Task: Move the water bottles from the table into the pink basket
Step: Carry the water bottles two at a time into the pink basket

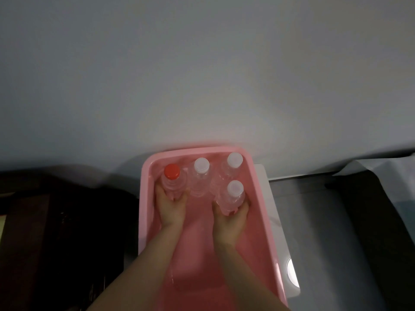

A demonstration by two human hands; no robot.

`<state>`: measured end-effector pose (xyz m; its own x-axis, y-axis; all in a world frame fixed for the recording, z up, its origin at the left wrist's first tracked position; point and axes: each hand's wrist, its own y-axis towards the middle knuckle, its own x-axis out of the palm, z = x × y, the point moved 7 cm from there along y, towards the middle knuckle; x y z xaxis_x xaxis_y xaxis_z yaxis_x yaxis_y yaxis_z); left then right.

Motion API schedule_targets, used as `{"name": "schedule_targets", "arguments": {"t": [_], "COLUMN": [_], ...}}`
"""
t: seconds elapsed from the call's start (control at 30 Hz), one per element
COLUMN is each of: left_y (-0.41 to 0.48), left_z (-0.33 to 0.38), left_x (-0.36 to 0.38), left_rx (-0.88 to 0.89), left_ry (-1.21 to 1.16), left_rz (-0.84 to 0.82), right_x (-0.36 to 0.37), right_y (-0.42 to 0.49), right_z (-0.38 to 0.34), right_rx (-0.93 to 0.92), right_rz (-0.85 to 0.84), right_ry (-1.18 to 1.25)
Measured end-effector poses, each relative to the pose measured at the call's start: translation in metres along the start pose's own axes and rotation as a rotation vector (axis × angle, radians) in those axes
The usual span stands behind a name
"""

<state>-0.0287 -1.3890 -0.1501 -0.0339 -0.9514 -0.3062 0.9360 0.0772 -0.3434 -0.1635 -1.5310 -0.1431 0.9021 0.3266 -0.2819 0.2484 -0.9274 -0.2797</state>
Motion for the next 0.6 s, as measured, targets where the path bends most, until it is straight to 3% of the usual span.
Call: {"name": "schedule_targets", "arguments": {"t": [0.4,0.6], "left_y": [-0.003,-0.017], "left_z": [0.017,0.06], "left_x": [-0.011,-0.028], "left_rx": [0.011,0.168], "left_ry": [0.154,0.089], "left_rz": [-0.041,-0.129], "right_x": [-0.011,-0.025], "right_y": [-0.004,-0.017], "right_z": [-0.012,-0.042], "right_rx": [-0.009,-0.107], "right_rz": [-0.054,-0.115], "right_ry": [-0.066,-0.071]}}
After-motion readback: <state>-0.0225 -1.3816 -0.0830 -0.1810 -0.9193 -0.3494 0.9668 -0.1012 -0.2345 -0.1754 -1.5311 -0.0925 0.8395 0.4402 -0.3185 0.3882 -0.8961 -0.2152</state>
